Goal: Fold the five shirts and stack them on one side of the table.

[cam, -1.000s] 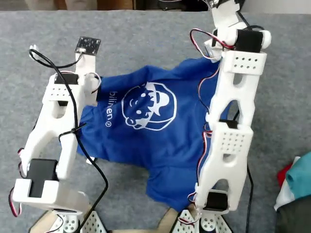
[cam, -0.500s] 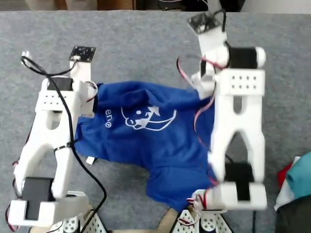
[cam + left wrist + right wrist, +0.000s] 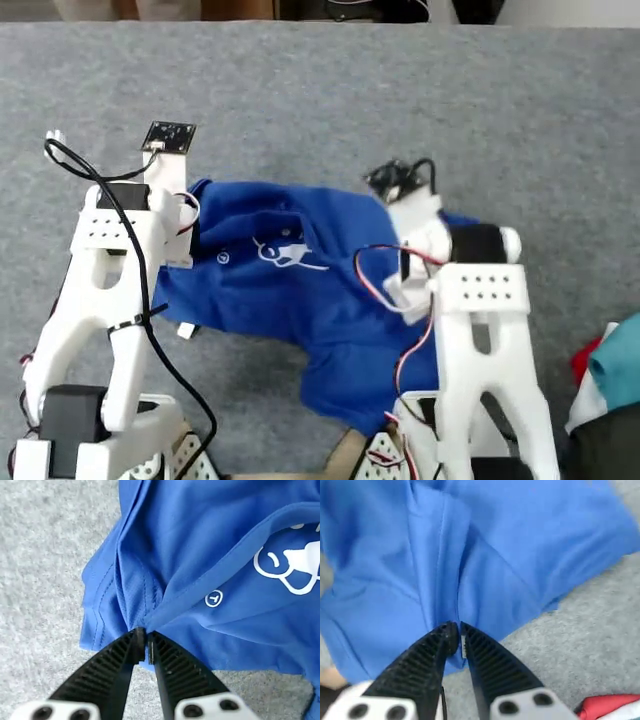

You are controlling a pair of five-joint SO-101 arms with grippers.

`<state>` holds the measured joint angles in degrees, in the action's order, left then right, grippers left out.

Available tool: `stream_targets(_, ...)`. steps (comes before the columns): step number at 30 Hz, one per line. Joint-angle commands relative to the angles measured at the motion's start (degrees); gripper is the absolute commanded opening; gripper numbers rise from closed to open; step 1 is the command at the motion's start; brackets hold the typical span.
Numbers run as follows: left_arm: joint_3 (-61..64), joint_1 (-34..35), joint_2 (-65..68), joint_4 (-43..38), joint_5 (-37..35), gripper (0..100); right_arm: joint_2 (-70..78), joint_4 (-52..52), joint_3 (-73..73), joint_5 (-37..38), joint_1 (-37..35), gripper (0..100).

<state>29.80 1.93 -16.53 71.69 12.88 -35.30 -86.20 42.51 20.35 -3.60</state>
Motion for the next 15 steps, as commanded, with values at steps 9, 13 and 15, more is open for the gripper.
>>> stream_targets(9,4.31,-0.44,-2.86,-0.35,5.27,2,-13.32,0.79,12.62,22.07,0.22,0.6)
stream_targets(13,7.21,-0.18,-2.95,-0.44,8.09,2,-22.55,0.35,18.07,28.92,0.22,0.6)
stream_targets(15,7.74,0.70,-2.95,-0.97,9.23,2,-27.56,0.26,20.97,31.91,0.22,0.6)
